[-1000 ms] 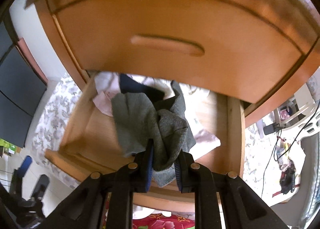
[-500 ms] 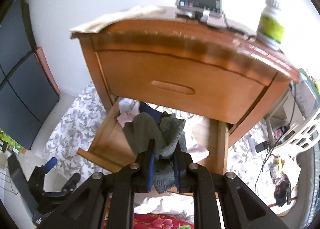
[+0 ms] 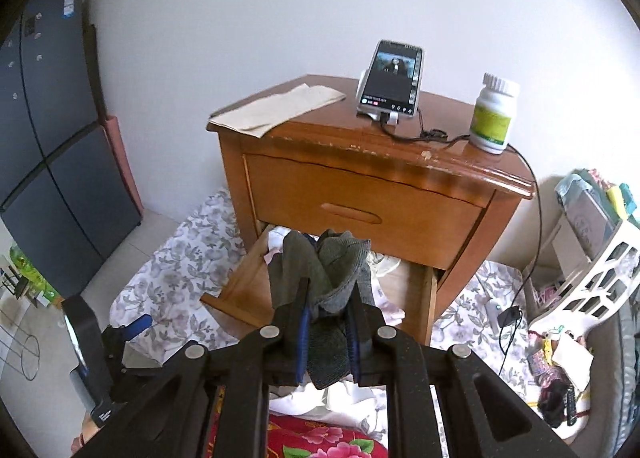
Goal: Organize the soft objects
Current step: 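Lift the grey socks up out of the drawer with the right tool, then lower the grey socks onto the white cloth and open the right tool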
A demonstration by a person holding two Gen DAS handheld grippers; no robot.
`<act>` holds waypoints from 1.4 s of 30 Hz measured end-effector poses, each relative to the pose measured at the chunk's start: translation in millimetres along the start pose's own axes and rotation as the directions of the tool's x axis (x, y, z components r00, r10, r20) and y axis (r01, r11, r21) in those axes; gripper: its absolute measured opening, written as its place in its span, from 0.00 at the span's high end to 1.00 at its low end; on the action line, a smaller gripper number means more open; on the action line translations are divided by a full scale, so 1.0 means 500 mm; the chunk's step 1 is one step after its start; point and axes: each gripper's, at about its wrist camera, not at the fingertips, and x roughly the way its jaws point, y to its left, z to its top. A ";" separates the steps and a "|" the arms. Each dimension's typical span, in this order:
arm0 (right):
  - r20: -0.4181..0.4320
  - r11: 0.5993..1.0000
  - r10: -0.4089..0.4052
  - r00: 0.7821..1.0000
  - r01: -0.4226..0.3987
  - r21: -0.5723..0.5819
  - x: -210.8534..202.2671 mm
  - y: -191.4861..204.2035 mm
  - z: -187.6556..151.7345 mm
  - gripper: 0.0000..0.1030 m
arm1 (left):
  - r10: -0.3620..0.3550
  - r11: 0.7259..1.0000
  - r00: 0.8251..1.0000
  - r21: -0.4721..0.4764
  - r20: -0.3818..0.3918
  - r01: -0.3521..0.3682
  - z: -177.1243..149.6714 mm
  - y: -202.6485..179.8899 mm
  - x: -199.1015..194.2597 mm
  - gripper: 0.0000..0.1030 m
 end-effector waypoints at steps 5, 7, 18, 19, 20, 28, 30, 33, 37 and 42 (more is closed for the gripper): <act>0.004 1.000 0.009 1.000 -0.009 -0.008 -0.042 0.000 -0.024 0.84 | -0.004 1.000 1.000 0.016 0.008 0.004 -0.005 -0.014 -0.022 0.00; 0.004 1.000 0.008 1.000 -0.008 -0.017 -0.050 0.005 -0.034 0.84 | -0.007 1.000 1.000 0.021 0.008 0.006 -0.006 -0.018 -0.028 0.00; -0.103 0.999 0.014 0.995 -0.017 -0.033 0.006 0.013 -0.118 0.84 | -0.013 0.999 1.000 0.035 0.003 0.013 -0.015 -0.026 -0.034 0.00; -0.116 0.999 0.016 0.993 -0.019 -0.030 0.017 0.013 -0.125 0.84 | -0.013 0.999 1.000 0.032 0.001 0.013 -0.015 -0.023 -0.032 0.00; -0.125 0.999 0.016 0.992 -0.020 -0.029 0.027 0.013 -0.130 0.84 | -0.012 1.000 1.000 0.029 -0.003 0.012 -0.016 -0.021 -0.029 0.00; -0.229 0.999 0.037 0.973 -0.040 -0.011 0.134 0.025 -0.179 0.85 | -0.008 1.000 1.000 0.016 -0.026 0.008 -0.023 -0.007 -0.008 0.00; -0.257 0.999 0.041 0.965 -0.044 -0.003 0.161 0.027 -0.193 0.85 | -0.007 1.000 0.999 0.013 -0.034 0.008 -0.024 -0.003 -0.003 0.00; -0.296 0.999 0.038 0.954 -0.037 0.010 0.204 0.027 -0.214 0.85 | -0.007 1.000 0.999 0.011 -0.043 0.008 -0.027 0.001 0.005 0.00; -0.352 0.999 0.028 0.935 -0.013 0.047 0.271 0.018 -0.256 0.85 | -0.006 1.000 0.998 0.008 -0.058 0.006 -0.029 0.004 0.016 0.00; -0.415 0.993 0.034 0.909 0.016 0.116 0.333 -0.005 -0.309 0.85 | -0.001 1.000 0.998 0.006 -0.069 0.001 -0.032 0.008 0.023 0.00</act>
